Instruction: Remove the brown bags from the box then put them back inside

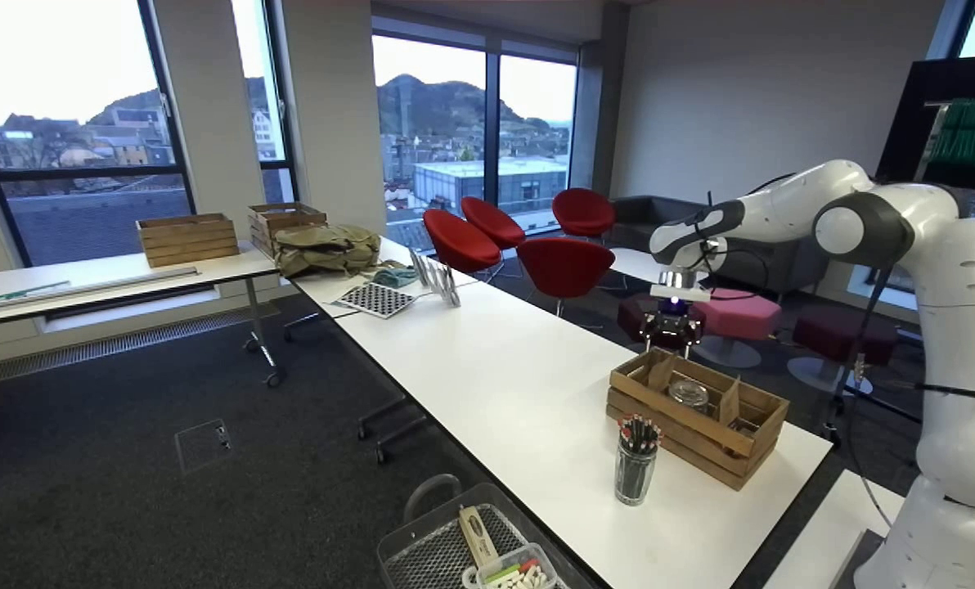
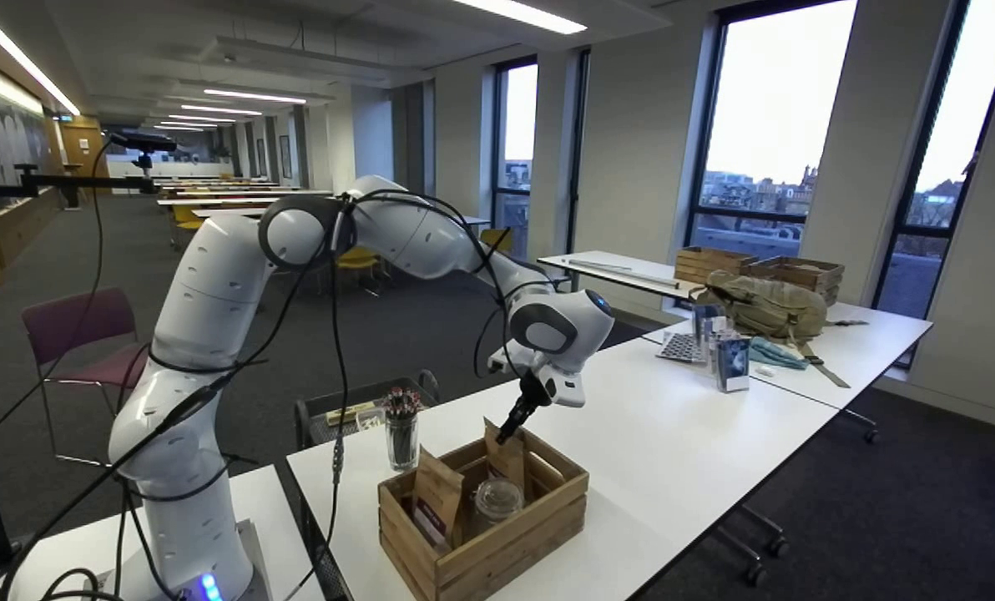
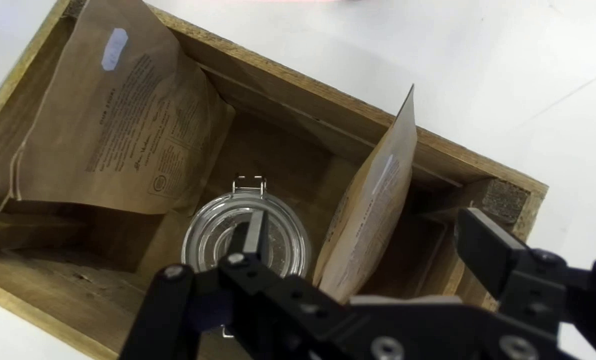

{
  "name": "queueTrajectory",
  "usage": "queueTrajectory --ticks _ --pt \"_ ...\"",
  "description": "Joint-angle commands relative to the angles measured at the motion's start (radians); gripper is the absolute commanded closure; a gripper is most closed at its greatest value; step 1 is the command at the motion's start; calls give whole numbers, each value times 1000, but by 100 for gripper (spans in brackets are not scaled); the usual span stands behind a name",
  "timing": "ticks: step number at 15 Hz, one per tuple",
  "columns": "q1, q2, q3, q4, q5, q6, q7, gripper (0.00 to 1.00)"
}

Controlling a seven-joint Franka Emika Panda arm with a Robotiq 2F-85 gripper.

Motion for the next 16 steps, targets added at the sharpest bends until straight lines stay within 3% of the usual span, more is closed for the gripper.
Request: queueTrajectory --ticks 1,2,3,12,13,16 --pt "-3 67 5 94 29 -67 31 0" --pt "-3 80 5 107 30 -72 30 7" --pt "1 91 3 117 19 -73 34 26" --pt "-4 80 -1 126 24 -74 26 95" --pt "2 56 -7 109 17 -59 31 100" --pt "13 -35 -12 64 9 -30 22 100"
